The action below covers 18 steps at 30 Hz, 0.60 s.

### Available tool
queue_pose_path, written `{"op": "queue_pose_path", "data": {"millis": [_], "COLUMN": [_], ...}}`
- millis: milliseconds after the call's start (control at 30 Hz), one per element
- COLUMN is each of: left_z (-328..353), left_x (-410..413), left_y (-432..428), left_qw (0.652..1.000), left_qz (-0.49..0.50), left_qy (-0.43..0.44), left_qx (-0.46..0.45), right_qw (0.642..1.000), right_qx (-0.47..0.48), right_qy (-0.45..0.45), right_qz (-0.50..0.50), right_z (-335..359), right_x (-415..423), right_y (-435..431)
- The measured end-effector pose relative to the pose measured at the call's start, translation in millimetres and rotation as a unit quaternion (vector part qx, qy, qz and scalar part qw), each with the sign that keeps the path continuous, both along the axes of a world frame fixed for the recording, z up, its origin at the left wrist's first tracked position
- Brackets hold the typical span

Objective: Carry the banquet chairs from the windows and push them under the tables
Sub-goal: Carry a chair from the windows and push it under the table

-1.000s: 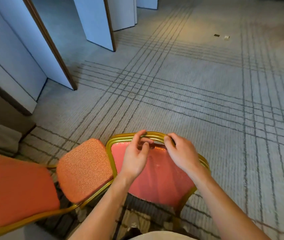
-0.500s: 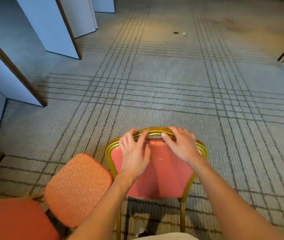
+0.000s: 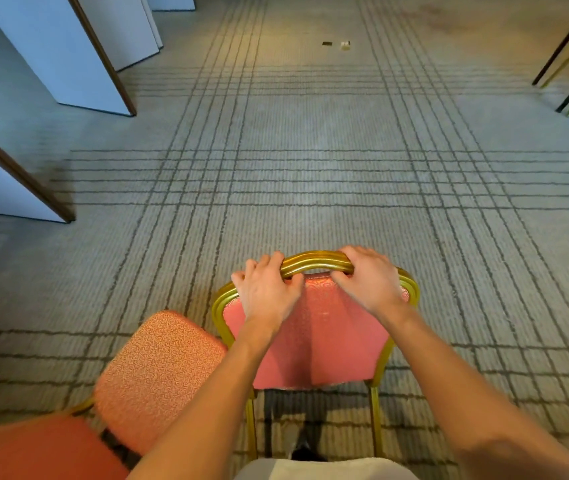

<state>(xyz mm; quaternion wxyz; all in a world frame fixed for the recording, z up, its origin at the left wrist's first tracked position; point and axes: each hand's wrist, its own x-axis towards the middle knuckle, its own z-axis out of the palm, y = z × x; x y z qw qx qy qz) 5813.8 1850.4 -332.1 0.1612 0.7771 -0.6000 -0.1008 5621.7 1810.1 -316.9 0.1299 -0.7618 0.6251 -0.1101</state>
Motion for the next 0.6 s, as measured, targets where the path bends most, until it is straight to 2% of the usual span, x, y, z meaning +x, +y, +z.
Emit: {"op": "queue_pose_path", "data": {"millis": [133, 267, 367, 600], "left_z": [8.5, 13.6, 15.5, 5.8], "left_x": [2.5, 1.6, 0.6, 10.6], "left_y": [-1.0, -6.5, -8.7, -23.5], "left_qw": [1.0, 0.998, 0.997, 0.998], "left_qz": [-0.008, 0.004, -0.023, -0.026], "left_qy": [-0.005, -0.017, -0.045, 0.019], "left_qx": [0.026, 0.059, 0.058, 0.063], "right_qw": [0.998, 0.995, 0.994, 0.997], "right_qx": [0.008, 0.037, 0.036, -0.035], "right_qy": [0.005, 0.06, 0.083, 0.055], "right_qz": [-0.064, -0.071, -0.064, -0.03], "right_z": [6.3, 10.4, 8.2, -4.2], "right_x": [9.0, 11.3, 6.7, 7.9], "right_y": [4.8, 2.2, 2.0, -11.2]}}
